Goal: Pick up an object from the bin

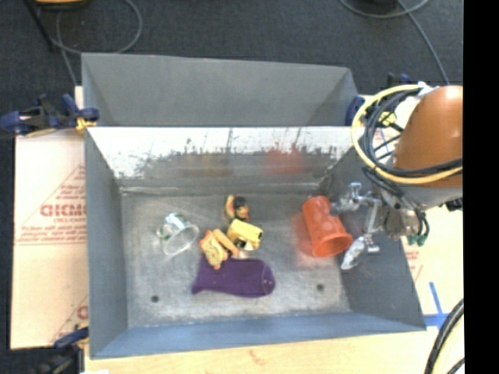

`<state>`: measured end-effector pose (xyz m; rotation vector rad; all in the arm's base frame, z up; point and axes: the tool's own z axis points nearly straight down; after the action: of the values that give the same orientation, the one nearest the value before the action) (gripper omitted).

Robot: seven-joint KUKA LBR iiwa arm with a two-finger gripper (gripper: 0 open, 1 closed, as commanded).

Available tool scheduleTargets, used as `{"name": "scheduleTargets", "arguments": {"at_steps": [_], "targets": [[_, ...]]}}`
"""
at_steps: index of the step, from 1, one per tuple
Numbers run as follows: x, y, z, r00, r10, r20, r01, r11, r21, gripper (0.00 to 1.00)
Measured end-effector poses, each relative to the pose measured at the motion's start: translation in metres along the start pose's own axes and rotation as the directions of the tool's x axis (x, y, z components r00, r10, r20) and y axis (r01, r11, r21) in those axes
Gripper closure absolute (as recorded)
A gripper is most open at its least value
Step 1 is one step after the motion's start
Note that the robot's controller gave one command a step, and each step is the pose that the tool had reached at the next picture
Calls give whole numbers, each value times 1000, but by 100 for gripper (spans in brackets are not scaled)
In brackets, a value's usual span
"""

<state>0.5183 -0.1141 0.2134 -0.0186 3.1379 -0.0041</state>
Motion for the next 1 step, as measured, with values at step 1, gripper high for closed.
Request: {"name": "scheduleTargets", "arguments": {"at_steps": [1], "targets": [[0,0,0,1000,0,0,0,1000,0,0]]}}
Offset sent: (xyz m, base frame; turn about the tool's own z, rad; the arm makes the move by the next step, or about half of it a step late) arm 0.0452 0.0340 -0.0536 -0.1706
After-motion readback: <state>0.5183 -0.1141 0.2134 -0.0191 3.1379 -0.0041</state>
